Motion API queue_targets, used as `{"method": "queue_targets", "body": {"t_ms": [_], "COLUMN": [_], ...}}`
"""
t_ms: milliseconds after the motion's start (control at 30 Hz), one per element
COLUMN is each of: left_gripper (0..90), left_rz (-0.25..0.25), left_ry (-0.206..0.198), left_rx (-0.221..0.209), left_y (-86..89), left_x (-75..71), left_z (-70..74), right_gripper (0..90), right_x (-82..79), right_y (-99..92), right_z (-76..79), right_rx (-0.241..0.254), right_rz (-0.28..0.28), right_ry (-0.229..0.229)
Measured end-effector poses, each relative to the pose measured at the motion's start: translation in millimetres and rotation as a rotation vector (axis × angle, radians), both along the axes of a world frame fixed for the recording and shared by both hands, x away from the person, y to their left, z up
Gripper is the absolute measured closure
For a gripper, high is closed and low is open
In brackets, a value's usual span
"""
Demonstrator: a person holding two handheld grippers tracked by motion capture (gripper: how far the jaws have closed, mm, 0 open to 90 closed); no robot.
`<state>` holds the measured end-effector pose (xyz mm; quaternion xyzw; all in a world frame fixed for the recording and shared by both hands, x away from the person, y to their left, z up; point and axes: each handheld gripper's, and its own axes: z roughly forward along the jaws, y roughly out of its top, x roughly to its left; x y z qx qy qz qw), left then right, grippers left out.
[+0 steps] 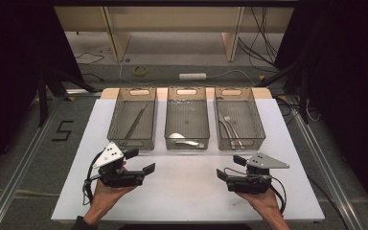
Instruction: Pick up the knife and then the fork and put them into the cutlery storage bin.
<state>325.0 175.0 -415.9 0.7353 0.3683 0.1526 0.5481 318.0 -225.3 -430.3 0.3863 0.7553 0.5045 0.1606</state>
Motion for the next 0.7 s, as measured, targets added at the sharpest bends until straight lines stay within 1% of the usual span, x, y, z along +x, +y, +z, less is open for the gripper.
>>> {"method": "queue_targets", "body": {"t_ms": [700], "left_gripper": [15.9], "left_rz": [0.002], "left_ry": [-0.003], "left_rx": [0.002], "left_y": [0.0], "left_x": [-0.1], "left_z": [0.2], "right_gripper": [19.2], "right_x": [-0.1], "right_y": [0.3], "right_z": [0.3], "right_rx": [-0.002], "right_rz": [-0.001], "right_ry": [-0.002]}}
